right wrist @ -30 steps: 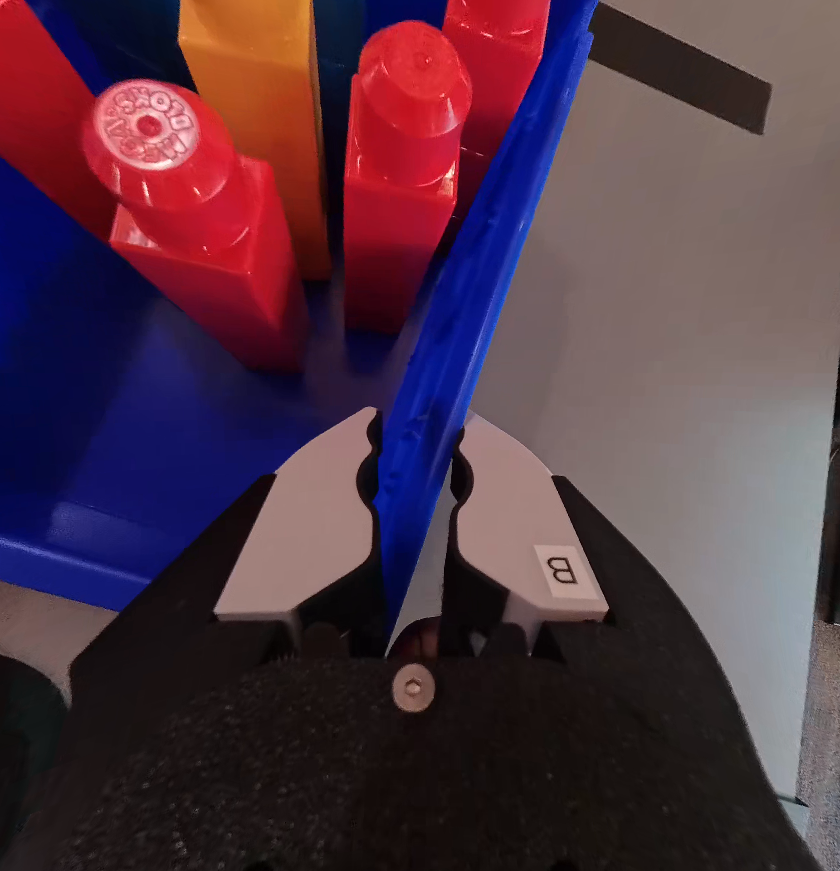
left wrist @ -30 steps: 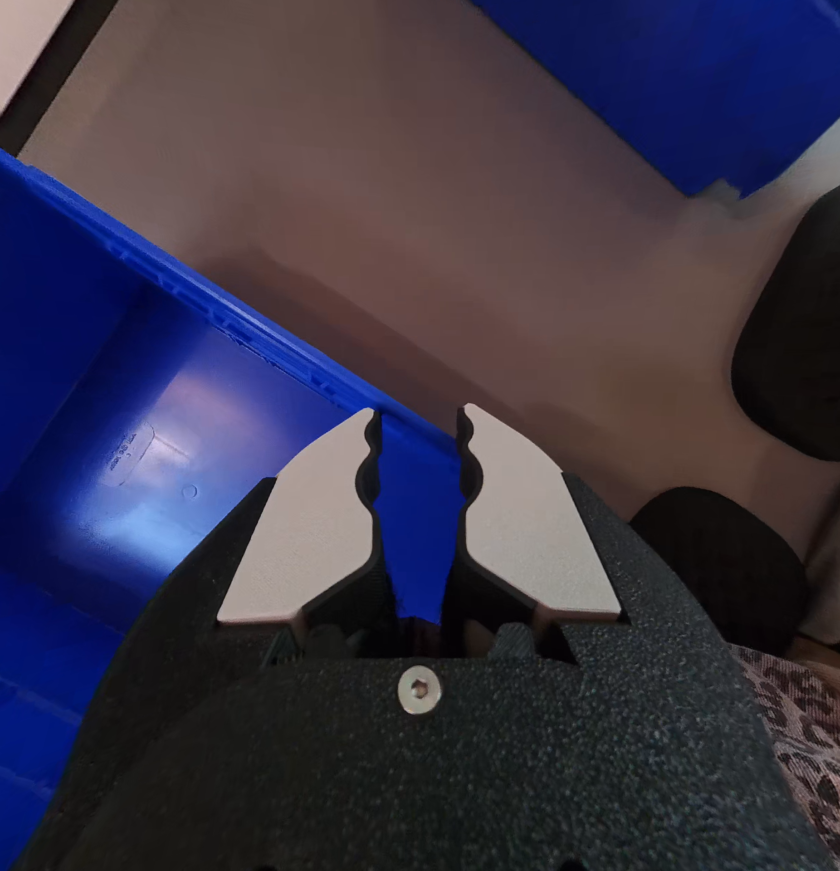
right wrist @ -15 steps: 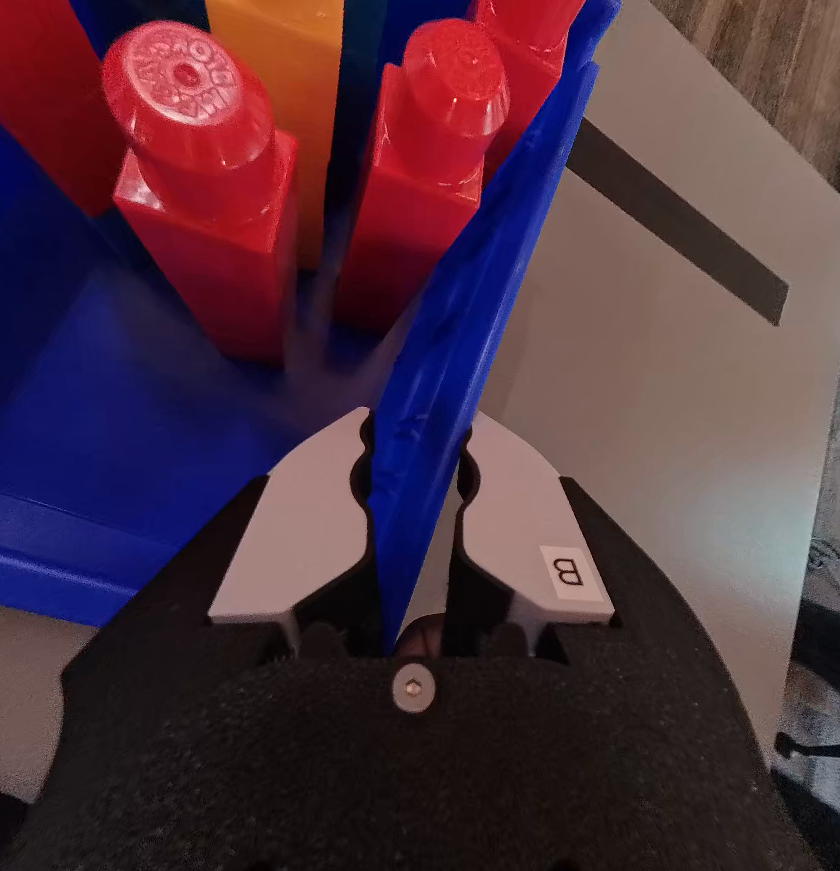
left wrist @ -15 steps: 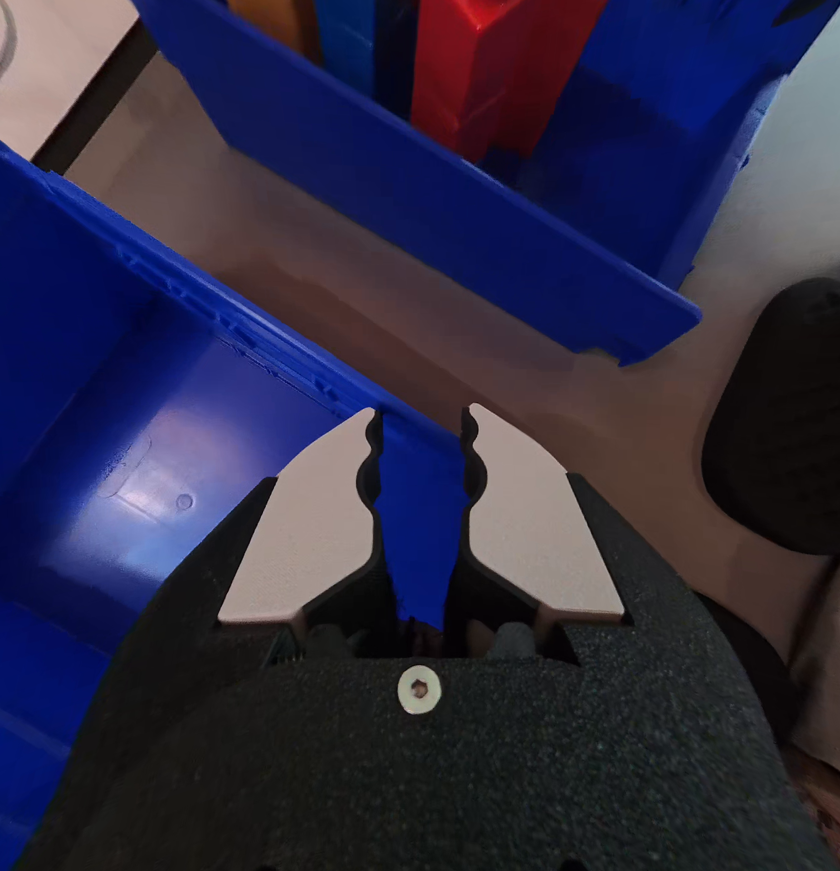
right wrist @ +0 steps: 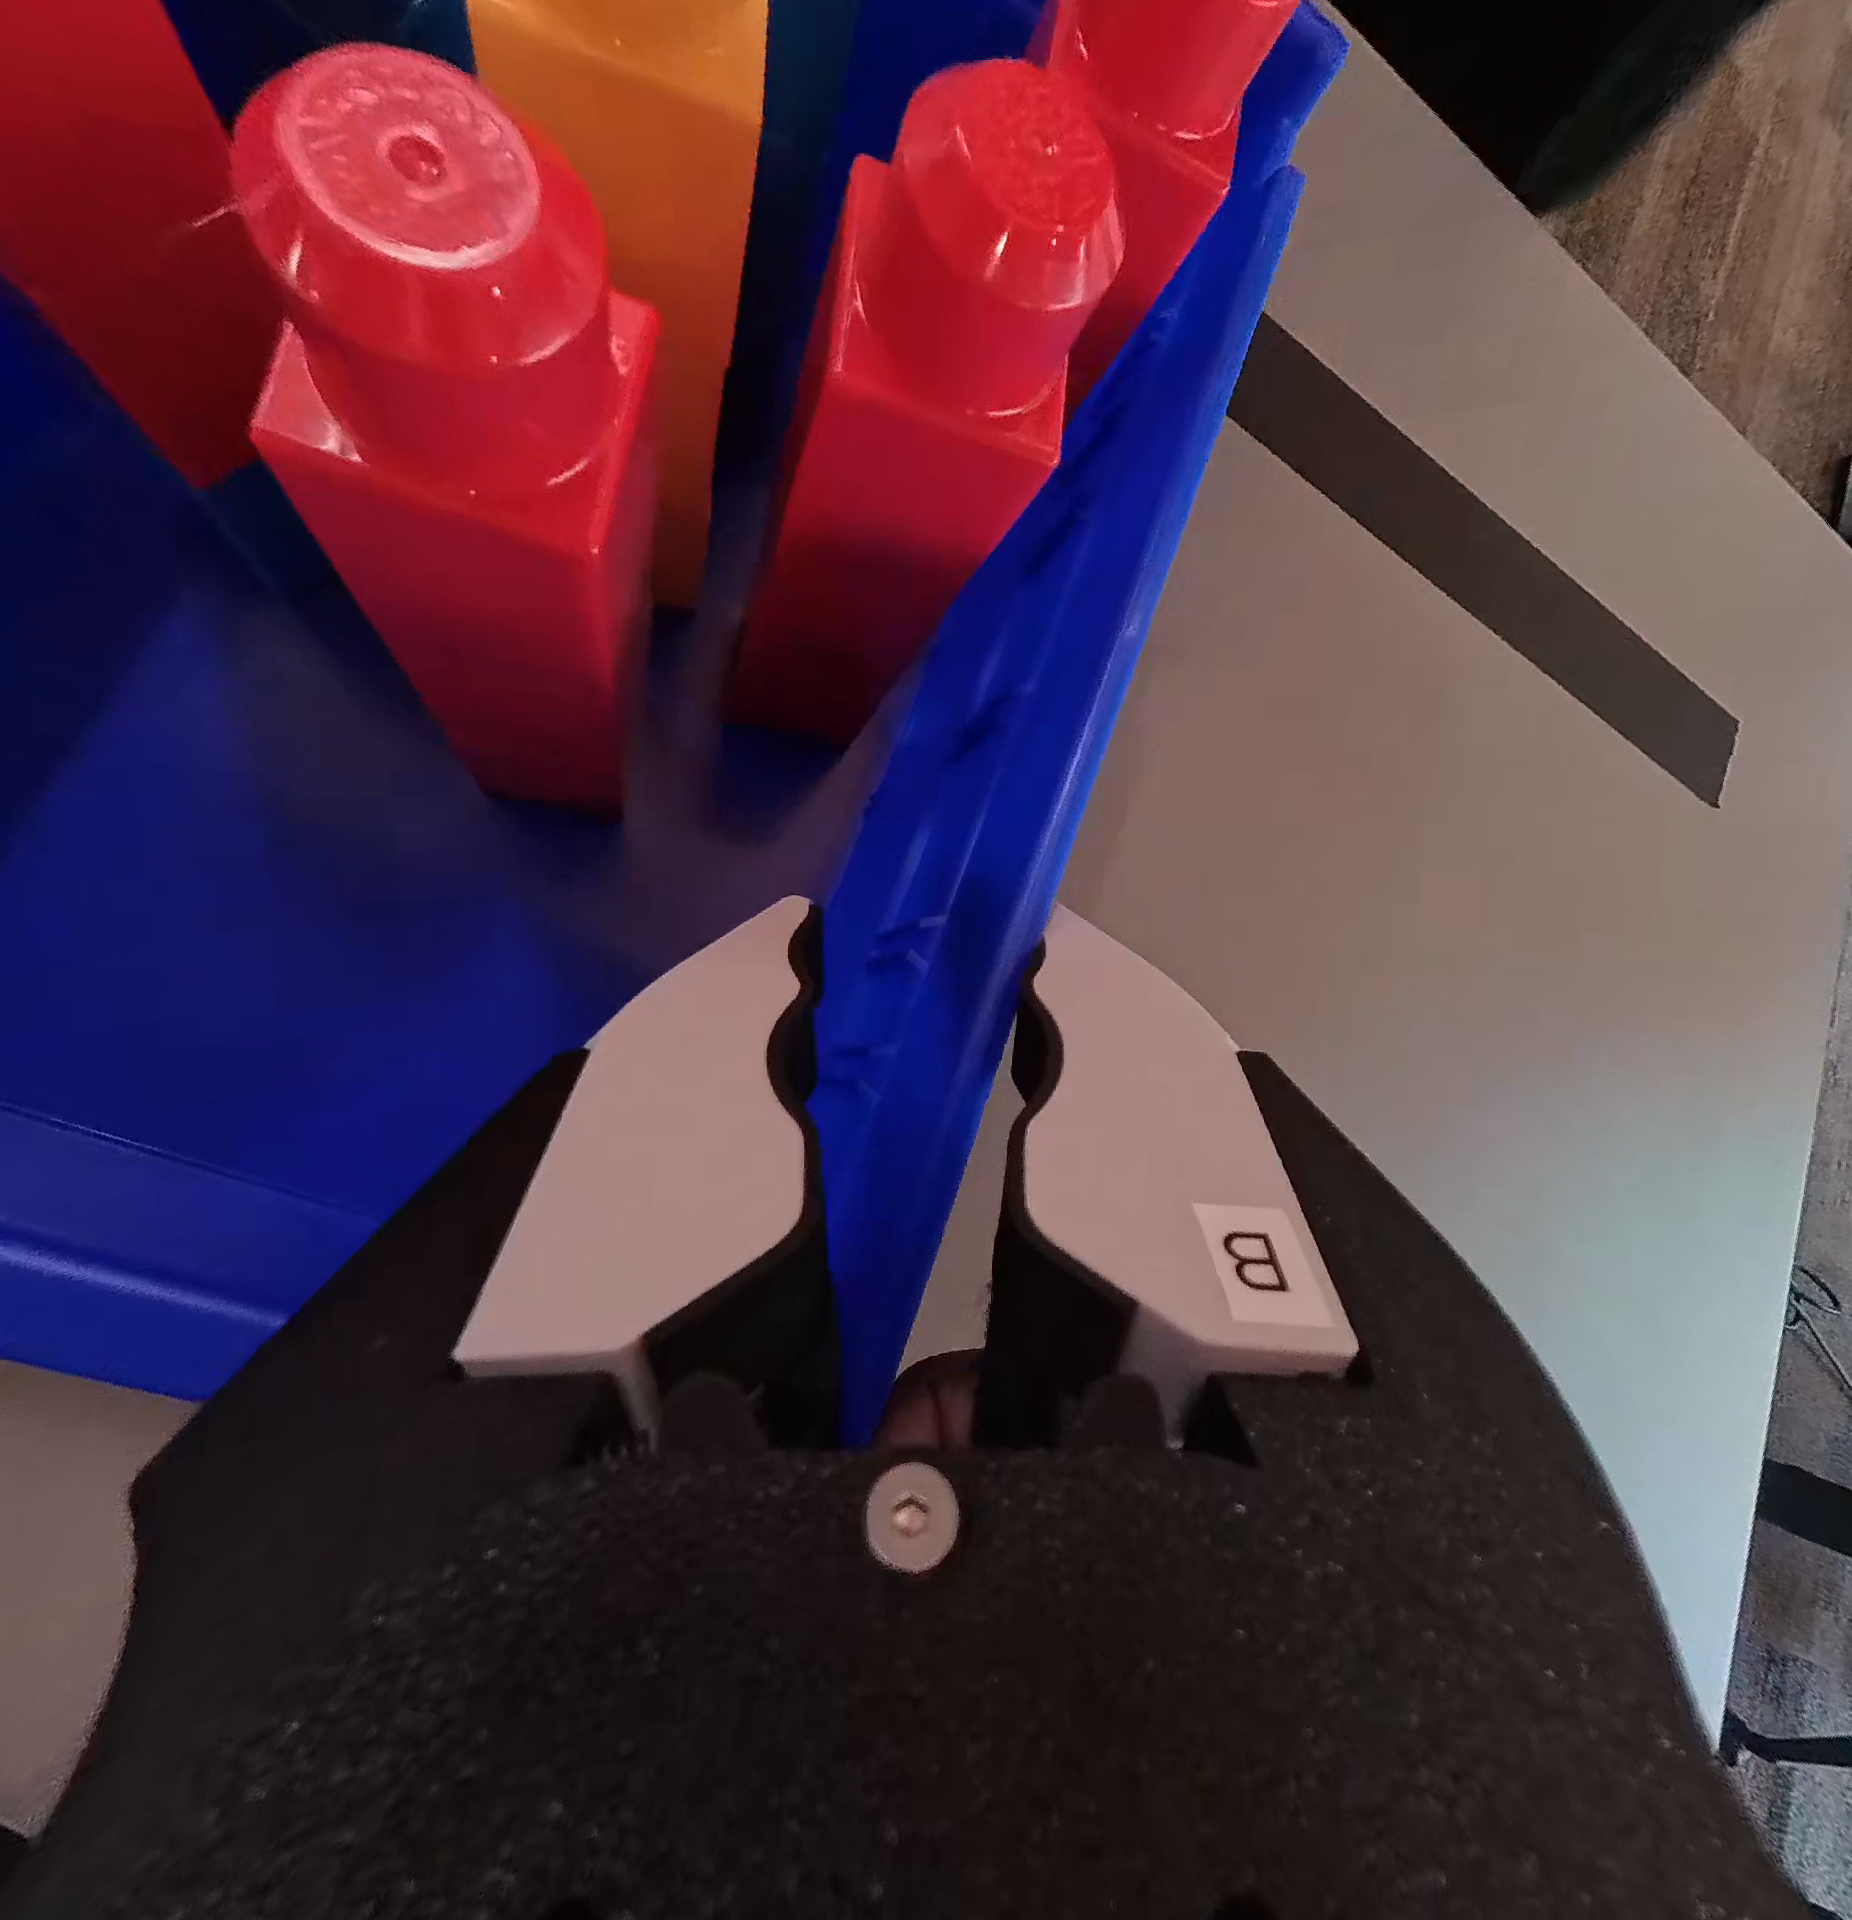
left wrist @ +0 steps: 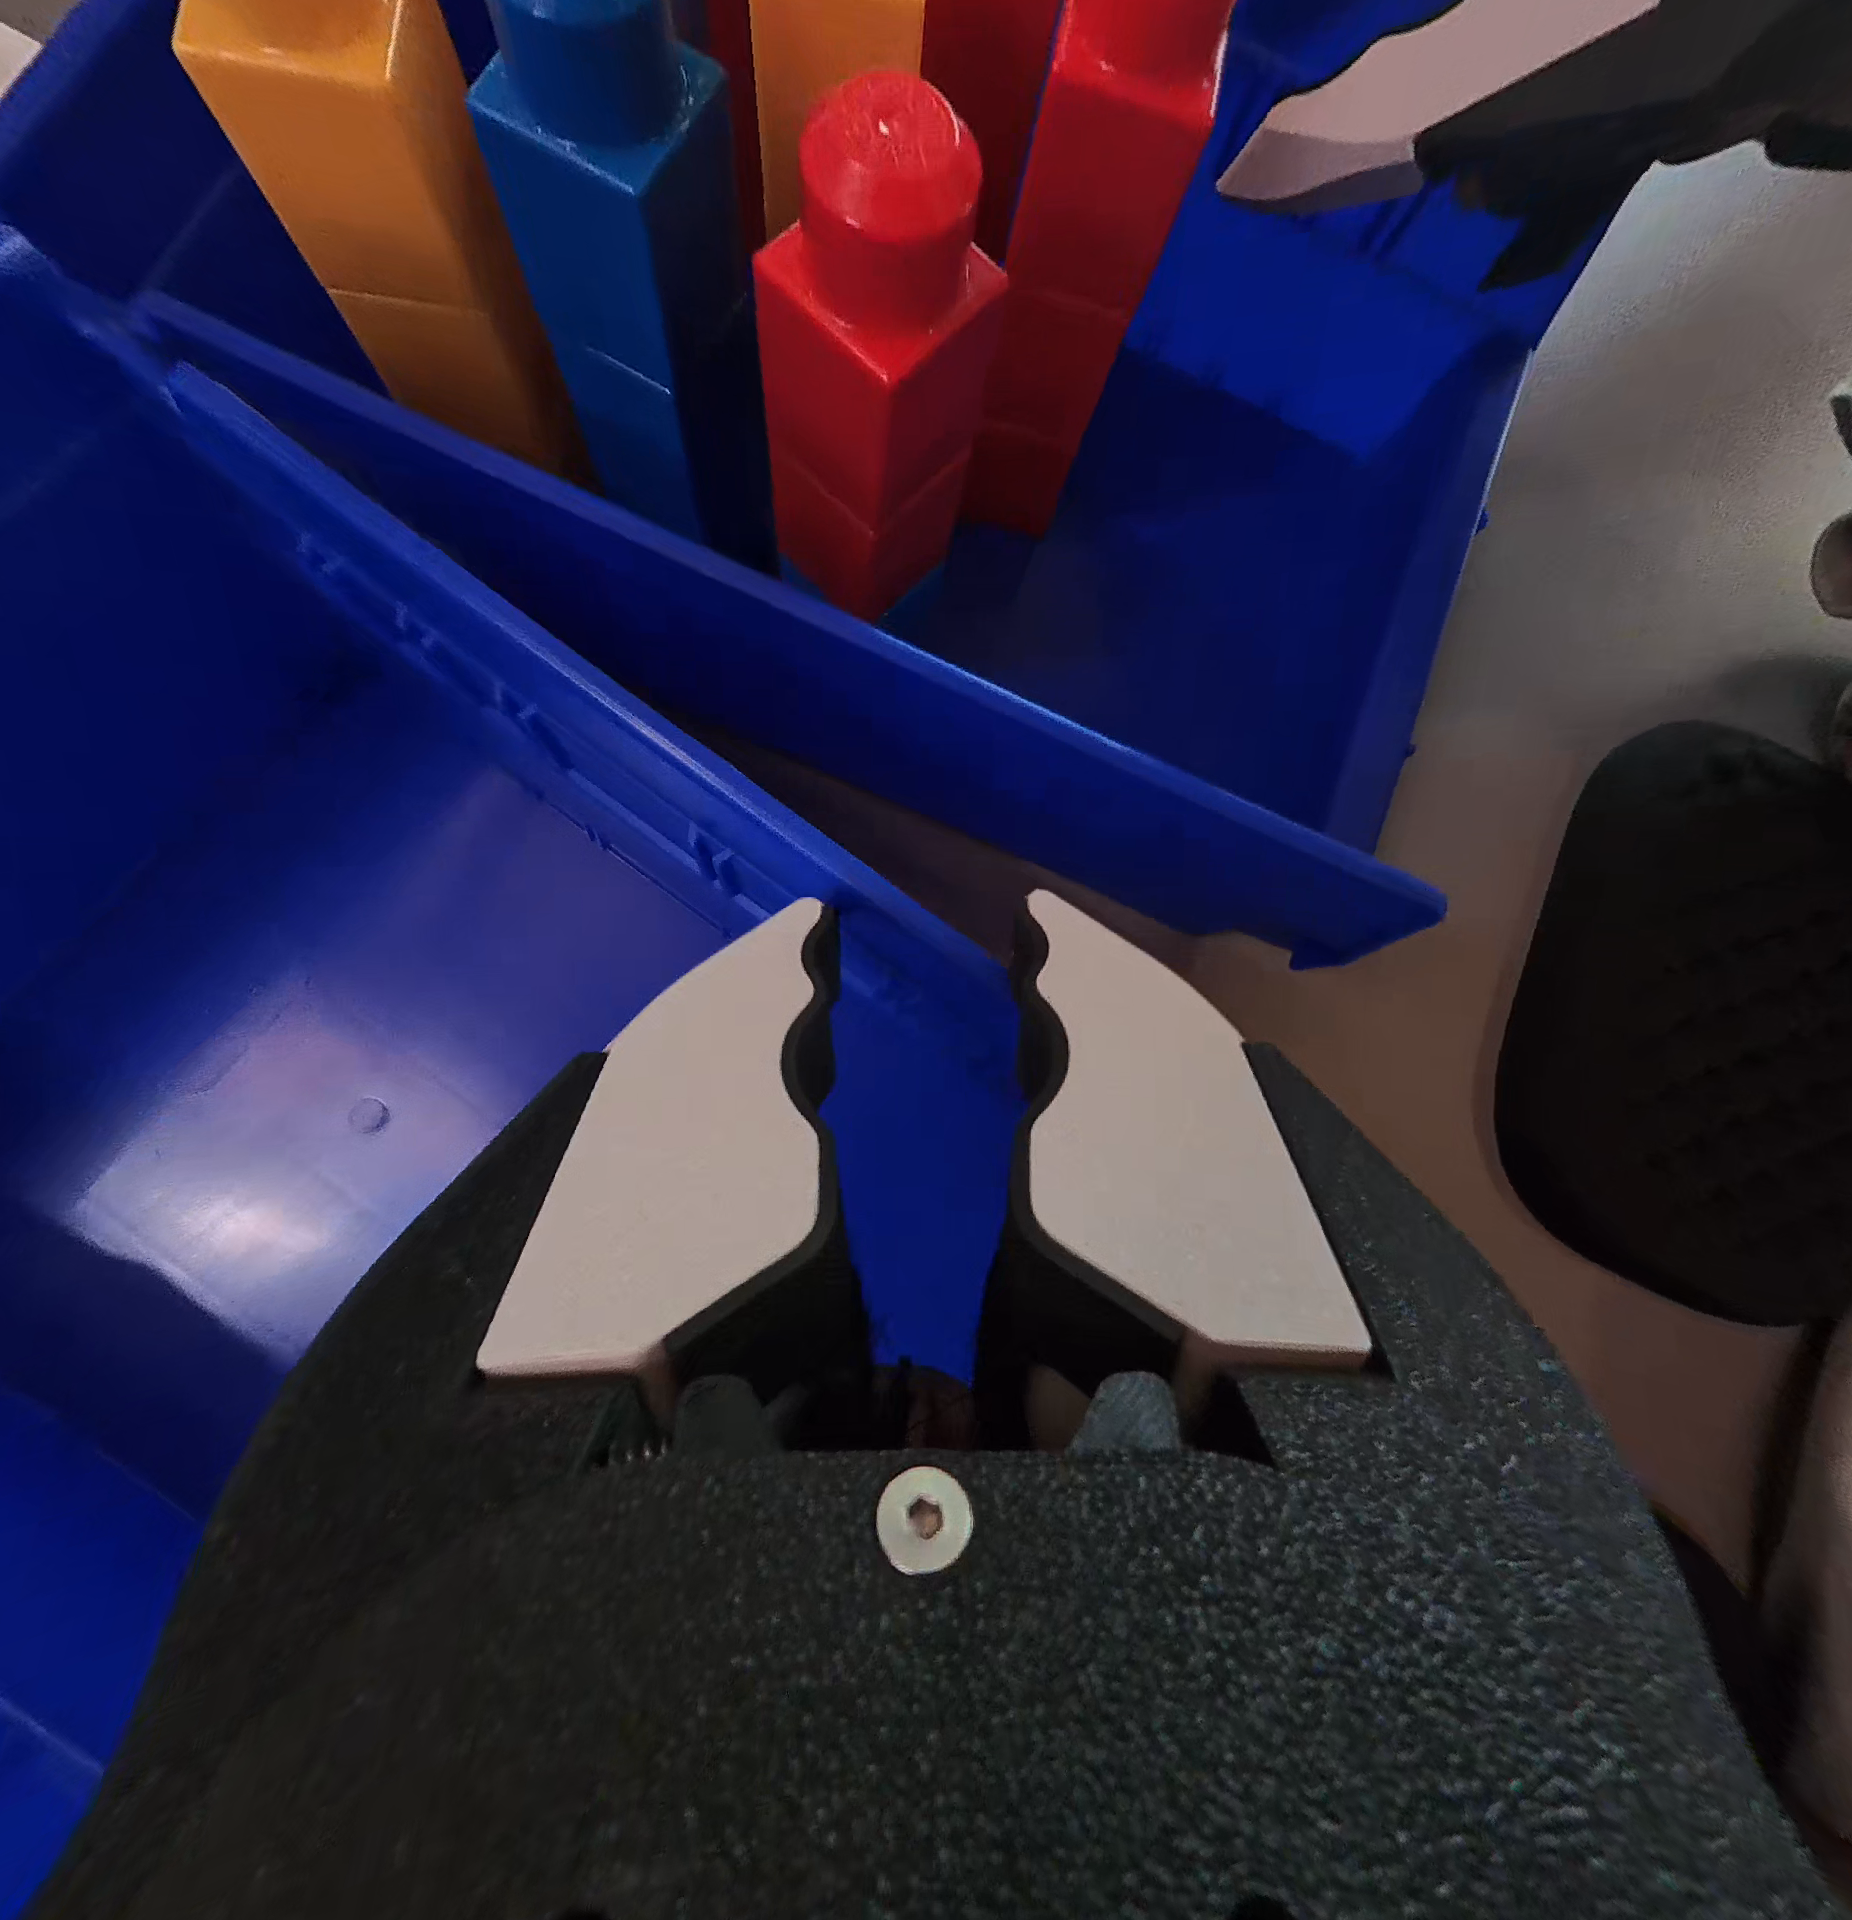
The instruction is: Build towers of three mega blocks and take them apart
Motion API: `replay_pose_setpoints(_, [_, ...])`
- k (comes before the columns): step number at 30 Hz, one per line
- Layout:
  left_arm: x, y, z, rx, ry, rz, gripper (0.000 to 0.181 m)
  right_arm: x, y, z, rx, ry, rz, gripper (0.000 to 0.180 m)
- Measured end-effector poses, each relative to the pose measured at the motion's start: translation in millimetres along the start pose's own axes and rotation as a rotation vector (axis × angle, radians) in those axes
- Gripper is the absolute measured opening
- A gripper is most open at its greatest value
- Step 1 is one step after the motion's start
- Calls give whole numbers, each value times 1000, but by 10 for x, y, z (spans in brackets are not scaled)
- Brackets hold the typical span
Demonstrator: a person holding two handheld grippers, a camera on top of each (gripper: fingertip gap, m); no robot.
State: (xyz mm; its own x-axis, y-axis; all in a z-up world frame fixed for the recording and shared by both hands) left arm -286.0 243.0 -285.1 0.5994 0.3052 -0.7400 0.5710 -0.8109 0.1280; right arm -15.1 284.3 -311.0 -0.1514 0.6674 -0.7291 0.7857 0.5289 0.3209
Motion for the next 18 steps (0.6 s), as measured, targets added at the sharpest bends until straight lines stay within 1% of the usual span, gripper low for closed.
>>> replay_pose_setpoints(3, [19, -21, -25, -4, 21, -17, 34, -3, -13, 2, 21, 19, -8, 36])
replay_pose_setpoints(5, [-14, -67, -55, 12, 34, -108, 41, -16, -33, 5, 50, 43, -36, 42])
replay_pose_setpoints(7, [-116, -70, -128, 38, 69, -203, 45, -48, -37, 3, 83, 113, -33, 63])
replay_pose_setpoints(9, [-274, -30, -254, 76, 163, -282, 50, -108, -7, 2, 126, 210, 0, 84])
replay_pose_setpoints(10, [-373, -2, -336, 95, 236, -326, 52, -161, 15, -3, 147, 278, 23, 90])
replay_pose_setpoints(12, [-597, 100, -515, 143, 432, -386, 59, -332, 59, -35, 182, 485, 76, 94])
replay_pose_setpoints(15, [-955, 304, -746, 164, 790, -394, 86, -677, 135, -32, 254, 840, 150, 90])
replay_pose_setpoints(16, [-1063, 376, -798, 170, 904, -379, 99, -791, 162, -15, 267, 944, 176, 91])
replay_pose_setpoints(17, [-1159, 451, -836, 180, 1011, -359, 114, -888, 191, 16, 282, 1013, 197, 91])
replay_pose_setpoints(18, [-1242, 528, -861, 189, 1097, -335, 125, -963, 217, 48, 305, 1060, 205, 96])
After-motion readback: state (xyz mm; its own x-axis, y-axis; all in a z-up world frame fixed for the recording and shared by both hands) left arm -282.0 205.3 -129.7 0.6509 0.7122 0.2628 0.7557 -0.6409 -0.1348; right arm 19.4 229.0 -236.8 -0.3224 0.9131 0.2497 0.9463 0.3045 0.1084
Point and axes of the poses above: each gripper's, where its closed fingertips meet, x out along the fingers, z out of its underside, y = z × x across the jaws, the point moved 6 cm from there along -x, back along the fingers
